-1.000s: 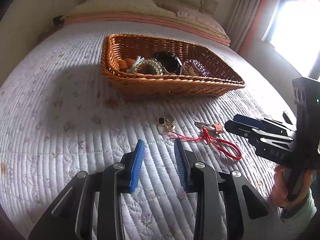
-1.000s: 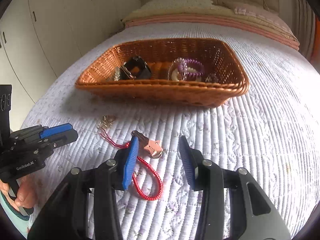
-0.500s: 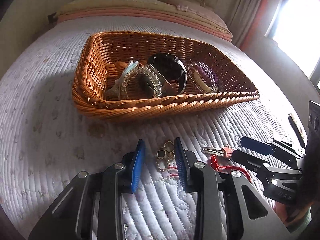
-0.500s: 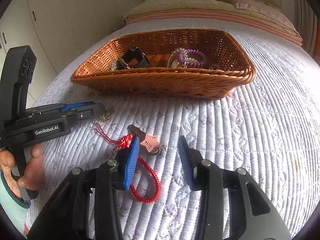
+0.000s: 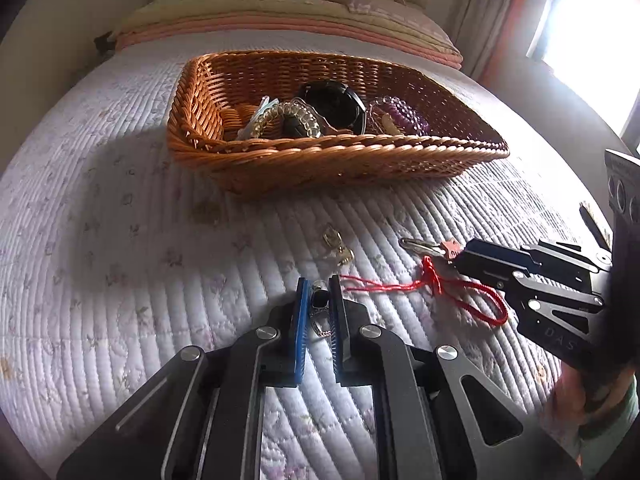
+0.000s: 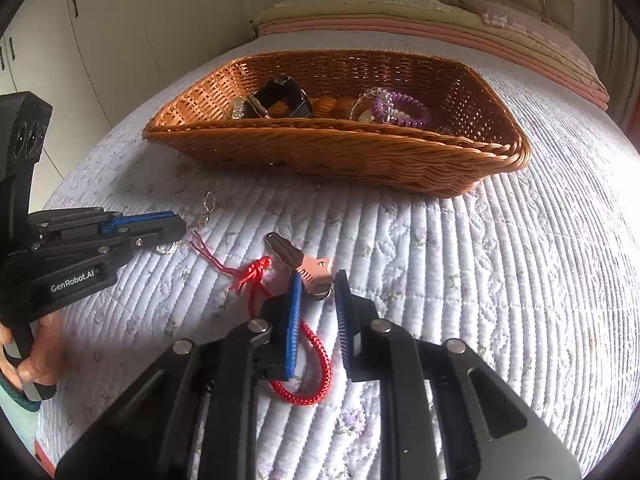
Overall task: Organize jewelry
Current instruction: 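Grasp a gold earring with the left tool while the right tool grasps the pink star keychain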
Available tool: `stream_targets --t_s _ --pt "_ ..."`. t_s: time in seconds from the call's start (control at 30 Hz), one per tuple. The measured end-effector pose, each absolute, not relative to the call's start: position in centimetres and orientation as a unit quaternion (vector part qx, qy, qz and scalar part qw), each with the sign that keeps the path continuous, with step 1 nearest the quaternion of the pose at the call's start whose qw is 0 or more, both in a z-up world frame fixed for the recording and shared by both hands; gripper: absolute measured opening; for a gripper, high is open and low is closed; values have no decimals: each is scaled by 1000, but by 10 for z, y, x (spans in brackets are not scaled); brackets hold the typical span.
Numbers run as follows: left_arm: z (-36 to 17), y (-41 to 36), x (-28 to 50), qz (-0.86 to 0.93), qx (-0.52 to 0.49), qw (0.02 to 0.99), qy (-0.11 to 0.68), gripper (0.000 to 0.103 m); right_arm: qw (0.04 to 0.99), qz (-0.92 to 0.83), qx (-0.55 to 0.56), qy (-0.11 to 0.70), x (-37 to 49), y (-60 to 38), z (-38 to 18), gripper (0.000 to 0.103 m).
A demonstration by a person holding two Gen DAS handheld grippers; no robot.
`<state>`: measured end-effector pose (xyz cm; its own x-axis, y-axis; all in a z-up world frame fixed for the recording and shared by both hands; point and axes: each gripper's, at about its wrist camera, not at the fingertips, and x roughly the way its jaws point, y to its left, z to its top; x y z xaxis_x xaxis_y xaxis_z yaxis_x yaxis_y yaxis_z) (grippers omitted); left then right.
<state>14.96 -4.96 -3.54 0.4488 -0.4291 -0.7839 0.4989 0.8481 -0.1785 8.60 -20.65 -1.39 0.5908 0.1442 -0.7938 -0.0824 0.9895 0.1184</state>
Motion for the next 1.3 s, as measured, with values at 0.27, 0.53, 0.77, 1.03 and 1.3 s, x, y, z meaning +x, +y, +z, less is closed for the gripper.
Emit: stream_targets --t_s 0.27,0.53,0.77,1.03,1.3 --pt "-35 -32 125 -280 35 849 447 8 895 51 31 442 81 -206 -10 14" --pt "-37 -21 105 -286 22 851 440 8 892 -14 26 451 61 -219 -10 14" --pt "-38 -19 104 -288 14 853 435 8 888 -48 40 455 24 -232 -8 14" --pt "-38 -16 101 -290 9 853 433 8 877 15 43 479 3 -215 -11 14" --pt "-38 -10 101 -298 -4 850 434 8 877 14 46 479 11 -230 -14 22"
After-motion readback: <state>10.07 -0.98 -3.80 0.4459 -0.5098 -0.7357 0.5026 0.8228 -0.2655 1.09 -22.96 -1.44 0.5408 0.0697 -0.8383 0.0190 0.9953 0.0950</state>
